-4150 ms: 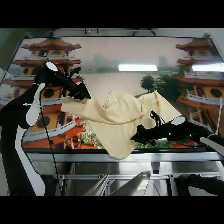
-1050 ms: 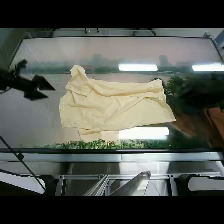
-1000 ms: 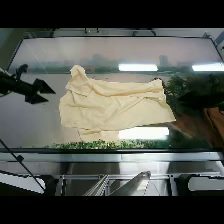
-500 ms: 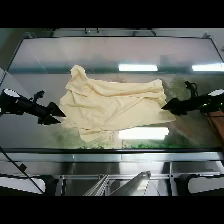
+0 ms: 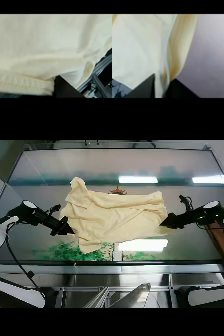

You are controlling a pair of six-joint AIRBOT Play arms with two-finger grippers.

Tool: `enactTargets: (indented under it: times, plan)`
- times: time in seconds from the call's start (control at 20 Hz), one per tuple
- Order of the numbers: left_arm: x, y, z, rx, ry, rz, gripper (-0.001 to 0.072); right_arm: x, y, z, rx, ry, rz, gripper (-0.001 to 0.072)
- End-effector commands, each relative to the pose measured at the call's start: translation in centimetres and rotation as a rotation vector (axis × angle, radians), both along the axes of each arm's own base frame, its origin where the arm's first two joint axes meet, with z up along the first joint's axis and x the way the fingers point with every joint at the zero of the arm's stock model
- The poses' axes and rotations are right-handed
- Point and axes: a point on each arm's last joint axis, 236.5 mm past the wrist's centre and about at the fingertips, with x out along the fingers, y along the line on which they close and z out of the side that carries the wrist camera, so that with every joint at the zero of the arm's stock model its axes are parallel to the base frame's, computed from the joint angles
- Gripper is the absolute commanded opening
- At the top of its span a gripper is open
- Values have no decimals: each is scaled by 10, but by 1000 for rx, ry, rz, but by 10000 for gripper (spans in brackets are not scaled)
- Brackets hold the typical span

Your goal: Fold the shirts.

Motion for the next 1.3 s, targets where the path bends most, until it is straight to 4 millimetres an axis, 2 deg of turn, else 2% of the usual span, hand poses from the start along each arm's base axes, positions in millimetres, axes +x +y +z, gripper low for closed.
enactTargets:
  times: [0.0,0.05,0.15,0.25,0.3,0.35,0.45,0.5,0.6,0.65,0.75,0.8,0.85,1.0,1.1,1.15,1.2,1.25]
  plan:
    - [8,-18,33,-83,-23,-71,24,-8,11,14,59,21,34,17]
    - [10,-18,47,-96,-35,-92,25,-10,12,23,69,14,50,16]
    - [20,-20,85,-138,-104,-108,25,-7,14,55,94,-31,81,16]
    - [33,-24,139,-207,-227,-92,26,4,17,110,149,-142,73,16]
    - [35,-26,172,-261,-302,-92,27,11,19,145,190,-229,55,16]
    - [33,-30,209,-329,-390,-99,26,18,23,189,254,-351,36,16]
    - [21,-39,286,-482,-583,-126,26,19,23,289,390,-612,-27,16]
    - [9,-42,332,-577,-704,-144,26,12,20,341,440,-751,-55,16]
    - [-17,-43,421,-717,-971,-155,26,-11,11,422,465,-983,-97,16]
    - [-37,-42,466,-771,-1117,-169,27,-28,8,459,456,-1099,-119,16]
    - [-85,-41,535,-818,-1378,-223,27,-55,1,515,390,-1288,-191,16]
    - [-111,-41,563,-795,-1507,-250,27,-66,-4,534,348,-1347,-253,16]
    - [-127,-42,579,-736,-1597,-256,27,-75,-8,548,301,-1394,-302,16]
    - [-134,-32,612,-466,-1807,-150,27,-96,-3,575,214,-1492,-341,17]
    - [-129,-20,617,-334,-1857,-107,28,-98,0,579,201,-1504,-332,16]
    - [-124,-11,616,-324,-1851,-87,29,-94,-4,573,191,-1485,-332,16]
    - [-115,-3,610,-335,-1814,-78,29,-87,-9,562,165,-1448,-332,16]
    - [-100,3,595,-346,-1739,-70,29,-76,-18,545,131,-1382,-345,17]
